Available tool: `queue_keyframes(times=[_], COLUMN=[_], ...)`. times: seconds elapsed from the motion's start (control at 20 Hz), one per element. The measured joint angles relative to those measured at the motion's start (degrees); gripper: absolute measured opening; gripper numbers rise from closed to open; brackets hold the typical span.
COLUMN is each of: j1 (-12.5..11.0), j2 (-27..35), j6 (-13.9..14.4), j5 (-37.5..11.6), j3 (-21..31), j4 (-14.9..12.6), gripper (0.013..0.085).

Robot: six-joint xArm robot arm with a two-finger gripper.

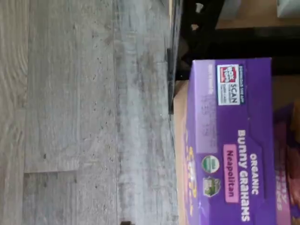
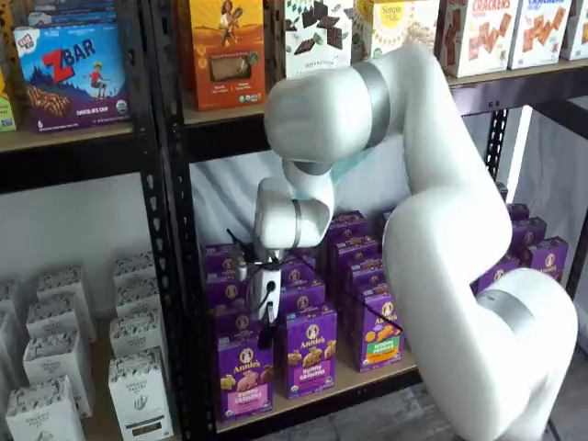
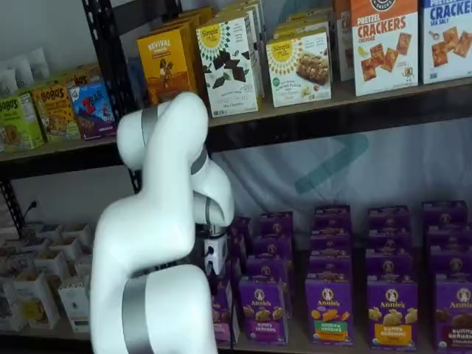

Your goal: Pick up the purple box with a pink patch in the middle, on the bottom shelf, the first box from the left

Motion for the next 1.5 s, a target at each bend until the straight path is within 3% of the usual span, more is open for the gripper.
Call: queue_keyframes(times=[0.55, 0.9, 1.15, 1.45, 1.5], j1=[1.1, 1.7, 2.1, 2.3, 2.3], j2=[5.9, 8.6, 10.2, 11.0, 11.1], j6=[0.7, 2.4, 1.5, 1.8, 1.7], j5=[-2.3, -3.4, -3.4, -5.3, -5.6], j3=[-4.6, -6.5, -7.8, -8.0, -8.0], j4=[0.1, -1.2, 0.2, -0.1, 0.0], gripper=[0.0850, 0.0850, 0.0850, 0.0850, 0.0810])
